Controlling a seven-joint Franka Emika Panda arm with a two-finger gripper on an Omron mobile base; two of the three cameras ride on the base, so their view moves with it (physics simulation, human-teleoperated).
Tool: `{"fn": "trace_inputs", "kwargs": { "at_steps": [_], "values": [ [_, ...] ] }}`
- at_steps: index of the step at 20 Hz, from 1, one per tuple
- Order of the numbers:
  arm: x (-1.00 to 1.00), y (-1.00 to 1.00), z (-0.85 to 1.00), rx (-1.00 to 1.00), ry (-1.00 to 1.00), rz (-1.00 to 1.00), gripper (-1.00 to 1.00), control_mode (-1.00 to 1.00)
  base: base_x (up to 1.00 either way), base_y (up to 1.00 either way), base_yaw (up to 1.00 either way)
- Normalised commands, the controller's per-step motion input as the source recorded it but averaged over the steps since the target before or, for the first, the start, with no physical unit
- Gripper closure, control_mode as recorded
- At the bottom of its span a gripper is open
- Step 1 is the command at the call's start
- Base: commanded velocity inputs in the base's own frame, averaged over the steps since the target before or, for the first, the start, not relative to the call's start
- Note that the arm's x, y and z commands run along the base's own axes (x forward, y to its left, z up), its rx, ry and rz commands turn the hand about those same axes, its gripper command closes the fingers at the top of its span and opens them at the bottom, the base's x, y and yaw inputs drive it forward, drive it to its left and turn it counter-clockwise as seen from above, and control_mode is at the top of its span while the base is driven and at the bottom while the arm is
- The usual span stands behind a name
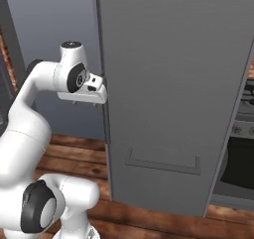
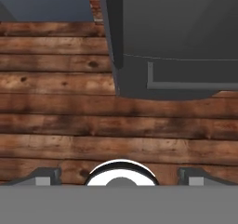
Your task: Open the fridge, remove the orange, corn, and chicken drumstick, and place them on any counter.
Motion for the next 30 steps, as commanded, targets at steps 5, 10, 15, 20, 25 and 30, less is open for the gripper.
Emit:
{"fn": "trace_inputs", "kwargs": {
  "at_steps": [5, 10, 15, 20, 25, 30],
  "values": [
    [0.00, 0.00, 0.00, 0.00, 0.00, 0.00, -1.00, 1.00, -0.12, 0.00, 0.00],
    [0.00, 0.00, 0.00, 0.00, 0.00, 0.00, -1.00, 1.00, 0.00, 0.00, 0.00],
    [0.00, 0.00, 0.00, 0.00, 0.00, 0.00, -1.00, 1.00, 0.00, 0.00, 0.00],
    [0.00, 0.00, -0.23, 0.14, -0.34, 0.06, -1.00, -1.00, 0.00, 0.00, 0.01],
    [0.06, 0.00, -0.26, 0.17, -0.33, 0.04, -1.00, -1.00, 0.00, 0.00, 0.00],
    [0.32, 0.02, -0.13, 0.05, -0.01, 0.00, -1.00, -1.00, 0.00, 0.00, 0.00]
  ]
}}
